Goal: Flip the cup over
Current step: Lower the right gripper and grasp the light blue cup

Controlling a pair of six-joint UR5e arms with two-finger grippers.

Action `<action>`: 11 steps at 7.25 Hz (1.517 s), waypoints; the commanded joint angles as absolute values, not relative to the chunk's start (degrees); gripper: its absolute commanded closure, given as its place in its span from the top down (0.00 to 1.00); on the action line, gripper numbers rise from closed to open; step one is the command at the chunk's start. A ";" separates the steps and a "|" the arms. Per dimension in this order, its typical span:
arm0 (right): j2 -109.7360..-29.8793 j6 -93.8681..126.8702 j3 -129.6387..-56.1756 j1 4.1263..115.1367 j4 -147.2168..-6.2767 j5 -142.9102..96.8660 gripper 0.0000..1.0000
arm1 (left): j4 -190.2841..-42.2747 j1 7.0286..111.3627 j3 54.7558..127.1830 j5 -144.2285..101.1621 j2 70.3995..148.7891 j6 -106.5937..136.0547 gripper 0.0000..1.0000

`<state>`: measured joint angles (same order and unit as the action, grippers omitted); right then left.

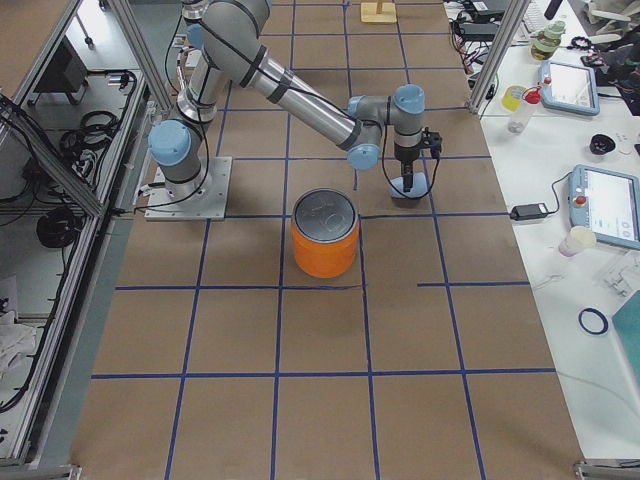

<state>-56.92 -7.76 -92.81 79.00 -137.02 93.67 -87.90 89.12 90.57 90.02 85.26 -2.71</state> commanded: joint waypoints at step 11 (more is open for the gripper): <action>-58.45 -31.26 -86.94 94.51 -134.92 91.32 0.28 | -87.89 88.33 90.53 89.74 85.25 -2.64 1.00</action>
